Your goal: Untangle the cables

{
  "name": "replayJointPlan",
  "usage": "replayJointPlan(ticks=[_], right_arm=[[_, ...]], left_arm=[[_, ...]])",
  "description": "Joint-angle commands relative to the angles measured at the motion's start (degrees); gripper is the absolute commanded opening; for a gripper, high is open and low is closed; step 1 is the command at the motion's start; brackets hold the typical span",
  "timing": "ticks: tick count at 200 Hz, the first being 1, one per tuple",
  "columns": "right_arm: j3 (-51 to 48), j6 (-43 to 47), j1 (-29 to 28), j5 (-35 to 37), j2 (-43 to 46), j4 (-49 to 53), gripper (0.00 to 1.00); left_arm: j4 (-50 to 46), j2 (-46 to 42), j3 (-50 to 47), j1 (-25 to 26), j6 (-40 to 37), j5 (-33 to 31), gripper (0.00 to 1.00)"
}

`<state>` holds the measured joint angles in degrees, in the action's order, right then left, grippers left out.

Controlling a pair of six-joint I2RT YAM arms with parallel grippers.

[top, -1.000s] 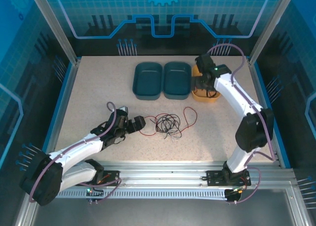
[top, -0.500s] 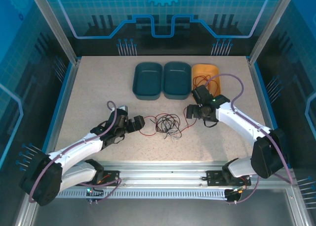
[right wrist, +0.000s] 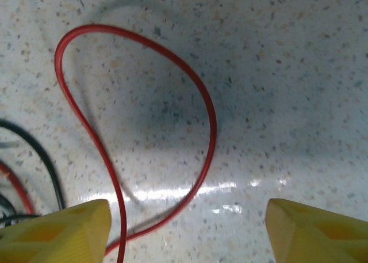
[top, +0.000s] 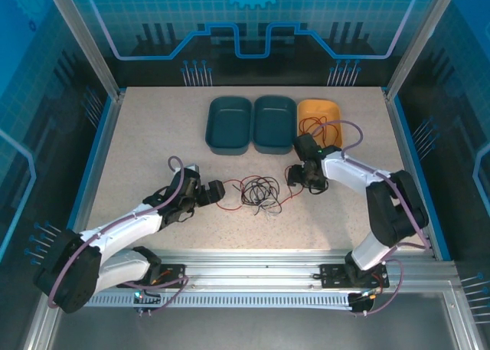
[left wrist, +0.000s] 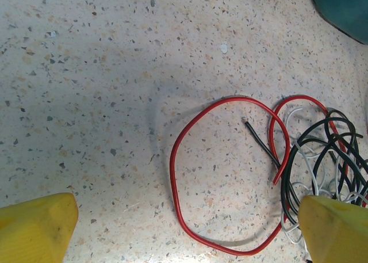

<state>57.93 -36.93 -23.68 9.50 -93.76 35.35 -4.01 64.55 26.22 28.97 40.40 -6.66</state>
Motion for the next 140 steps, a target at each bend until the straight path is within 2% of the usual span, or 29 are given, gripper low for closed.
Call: replayJointPlan(ticks=[1, 89, 140], right_arm=[[2.2, 1.0, 1.8, -1.7, -2.2, -0.7, 0.66], [6.2, 3.8, 2.2, 3.8, -9.9, 1.2, 0.45], [6.6, 4.3, 2.3, 3.7, -12.5, 0.2, 0.38]], left_arm=[[0.2, -0.2, 1.3, -0.2, -0.1, -0.3, 0.99], [0.1, 0.1, 1.2, -0.2, 0.2, -0.2, 0.99], [0.2, 0.2, 1.3, -0.2, 0.1, -0.4, 0.99]])
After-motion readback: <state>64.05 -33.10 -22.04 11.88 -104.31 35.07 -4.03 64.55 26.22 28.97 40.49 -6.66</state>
